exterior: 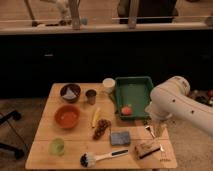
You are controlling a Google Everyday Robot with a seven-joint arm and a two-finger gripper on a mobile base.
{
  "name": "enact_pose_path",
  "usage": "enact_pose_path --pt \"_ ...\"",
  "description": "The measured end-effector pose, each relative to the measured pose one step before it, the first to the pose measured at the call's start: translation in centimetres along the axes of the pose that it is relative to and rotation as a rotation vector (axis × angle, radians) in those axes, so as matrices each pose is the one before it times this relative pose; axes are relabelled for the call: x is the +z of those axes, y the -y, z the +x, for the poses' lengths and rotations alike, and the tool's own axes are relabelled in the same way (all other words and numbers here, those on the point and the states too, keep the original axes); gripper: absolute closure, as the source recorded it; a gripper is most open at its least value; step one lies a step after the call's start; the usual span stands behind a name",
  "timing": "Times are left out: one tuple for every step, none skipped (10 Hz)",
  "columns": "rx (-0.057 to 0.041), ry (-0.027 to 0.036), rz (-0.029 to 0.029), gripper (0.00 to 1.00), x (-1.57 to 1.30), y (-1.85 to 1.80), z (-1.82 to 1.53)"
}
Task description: Place sponge in red bowl
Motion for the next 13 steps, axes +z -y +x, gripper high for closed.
enact_pose_path --pt "-0.00831 -0.00212 -0.00471 0.2 0.302 -0.292 0.009" --pt "0.00401 0.00593 0.00171 0.2 0.302 -0.057 -0.527" --pt "-0.00158 0.00535 -0.00221 0.2 0.361 -0.185 -0.827" --pt "-0.00519 0.01045 -0.00153 0.2 0.507 -0.254 -1.53" --pt "-0.01762 0.00119 0.00182 0.2 0.263 -0.149 -0.711" --pt "-0.0273 0.00021 0.00213 0.2 0.031 0.038 -0.123" --pt "-0.01619 0.00402 -0.00044 0.2 0.38 -0.266 -0.185" --pt "0.00258 -0.00197 -0.0015 0.2 0.321 -0.3 -0.165" --pt "-0.00597 0.00281 0.00138 0.2 0.334 -0.114 -0.422" --pt "-0.01162 0.00303 0.00349 0.2 0.393 0.011 -0.932" --pt "-0.01335 0.00998 0.00165 0.2 0.431 0.221 -1.185" --pt "-0.00532 0.0097 -0.00022 0.2 0.352 0.04 -0.401" --pt "-0.00906 0.00278 -0.00153 0.2 0.206 -0.153 -0.001"
